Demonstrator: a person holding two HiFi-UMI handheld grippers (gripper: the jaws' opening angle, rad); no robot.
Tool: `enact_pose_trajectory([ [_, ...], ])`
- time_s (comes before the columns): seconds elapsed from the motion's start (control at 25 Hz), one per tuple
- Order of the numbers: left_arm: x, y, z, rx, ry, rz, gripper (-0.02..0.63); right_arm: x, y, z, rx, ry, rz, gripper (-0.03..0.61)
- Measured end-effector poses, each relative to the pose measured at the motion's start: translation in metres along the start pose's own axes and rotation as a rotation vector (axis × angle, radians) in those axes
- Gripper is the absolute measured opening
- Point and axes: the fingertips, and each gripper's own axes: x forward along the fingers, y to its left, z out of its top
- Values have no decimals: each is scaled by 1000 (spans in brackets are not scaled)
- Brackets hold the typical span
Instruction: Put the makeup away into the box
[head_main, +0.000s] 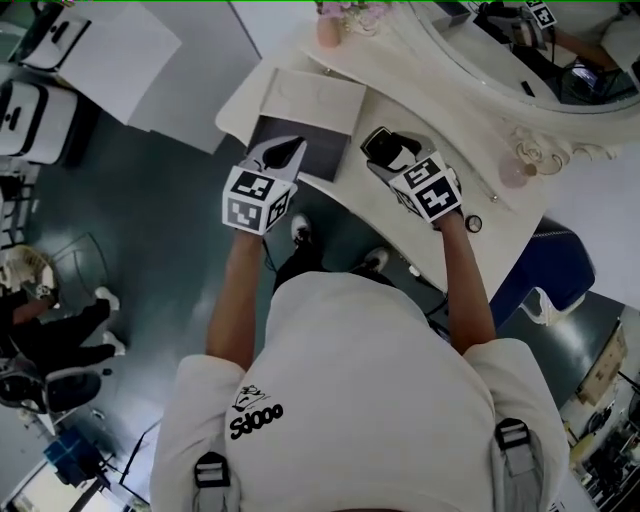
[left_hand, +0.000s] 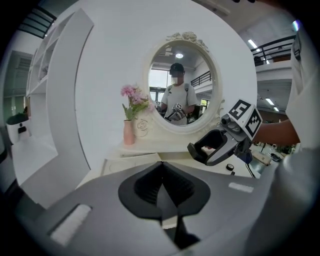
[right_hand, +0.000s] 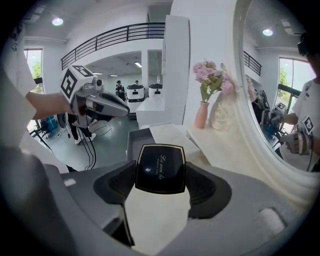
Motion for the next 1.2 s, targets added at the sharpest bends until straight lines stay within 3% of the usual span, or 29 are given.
enact_pose_trajectory([
  [0.36, -37, 106, -28, -76, -5, 76, 18, 114, 60, 76, -42, 79, 130, 308],
  [0.56, -38, 145, -54, -104, 21, 68, 18, 176, 88, 76, -73, 191, 177, 308],
  [0.84, -40, 183, -89, -114, 82, 55, 18, 235, 102, 71, -73, 316, 176, 310],
  [1.2, -45, 197, -111, -99, 123, 46, 18, 277, 106, 62, -41, 402, 144, 311],
])
